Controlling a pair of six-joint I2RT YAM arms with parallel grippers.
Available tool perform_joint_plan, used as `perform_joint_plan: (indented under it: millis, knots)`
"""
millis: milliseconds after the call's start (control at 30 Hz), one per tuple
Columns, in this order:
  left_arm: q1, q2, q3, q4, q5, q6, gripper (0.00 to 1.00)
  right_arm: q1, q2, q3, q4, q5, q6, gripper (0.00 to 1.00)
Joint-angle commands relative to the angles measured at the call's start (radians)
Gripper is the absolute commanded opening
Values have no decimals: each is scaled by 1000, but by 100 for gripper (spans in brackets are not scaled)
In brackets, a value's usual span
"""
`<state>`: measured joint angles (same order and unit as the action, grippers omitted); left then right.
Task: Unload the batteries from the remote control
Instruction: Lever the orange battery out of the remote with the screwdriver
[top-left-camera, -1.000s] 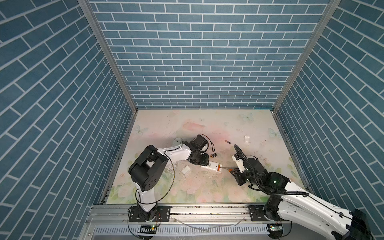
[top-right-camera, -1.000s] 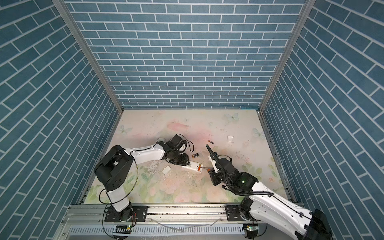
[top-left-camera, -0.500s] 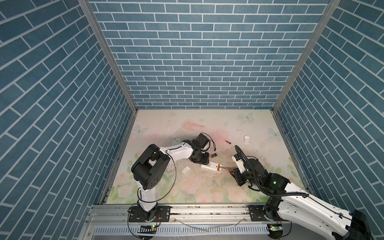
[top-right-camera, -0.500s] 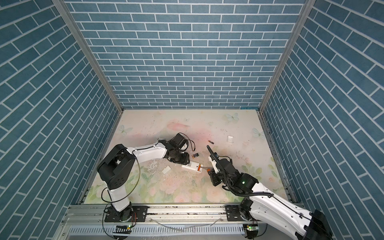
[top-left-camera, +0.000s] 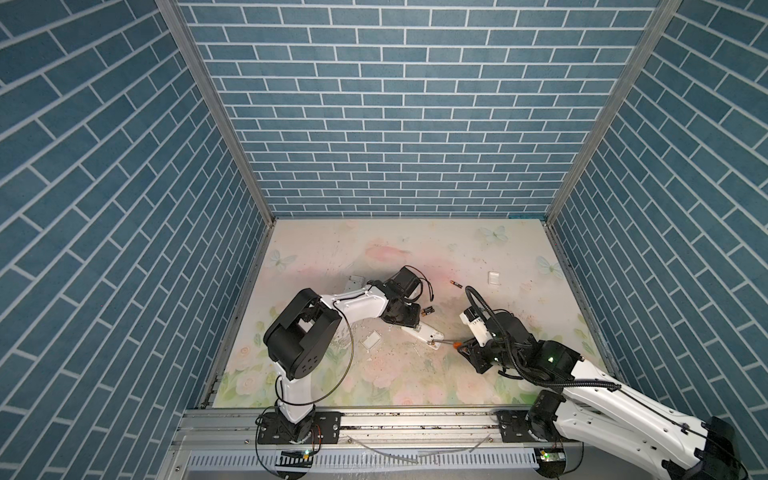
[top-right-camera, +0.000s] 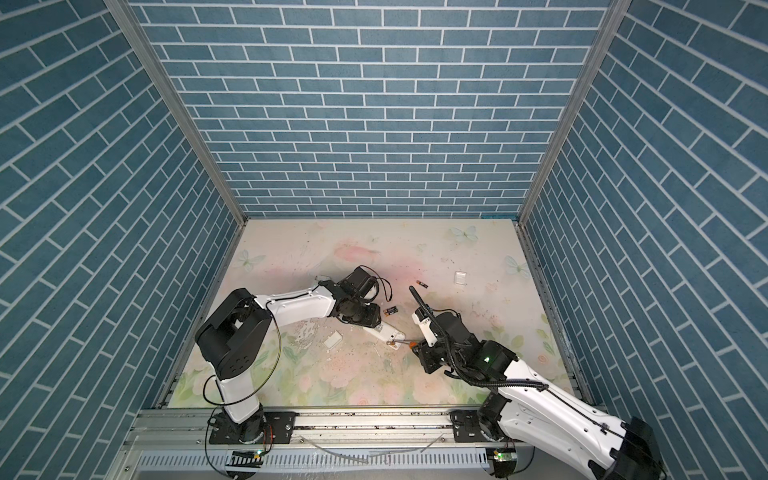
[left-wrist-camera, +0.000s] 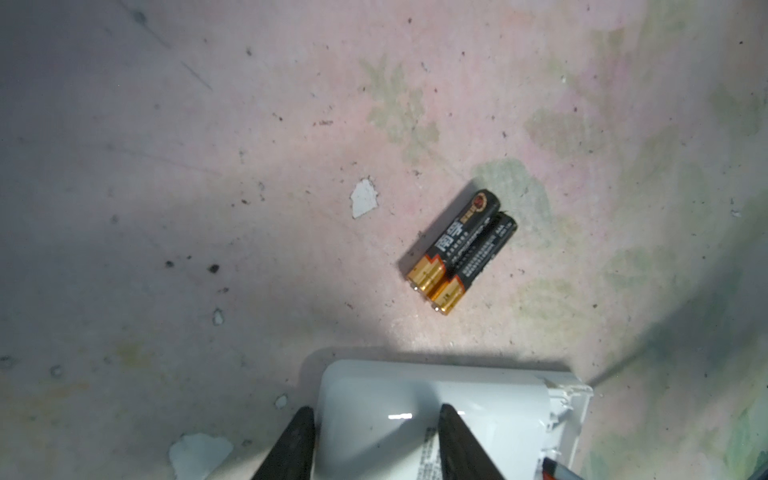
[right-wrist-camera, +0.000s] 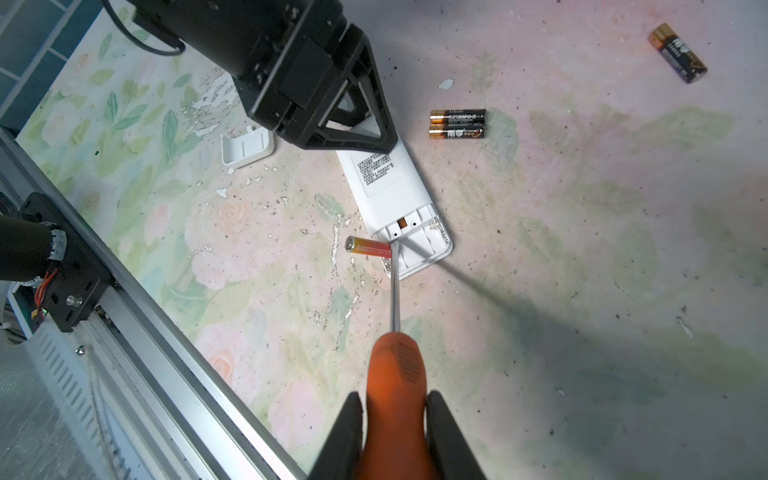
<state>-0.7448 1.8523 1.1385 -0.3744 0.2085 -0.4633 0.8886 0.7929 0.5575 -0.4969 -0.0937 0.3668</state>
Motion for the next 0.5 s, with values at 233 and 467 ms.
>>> perform_joint_plan:
  millis: [233,467]
  knots:
    - [0,-3,-54,-49,-54,-20,50,8,32,141,-93,-11,-16,0]
    - [18,-62,-55,-31,-59,-26,54,-6,64,226,-172,248,91,0]
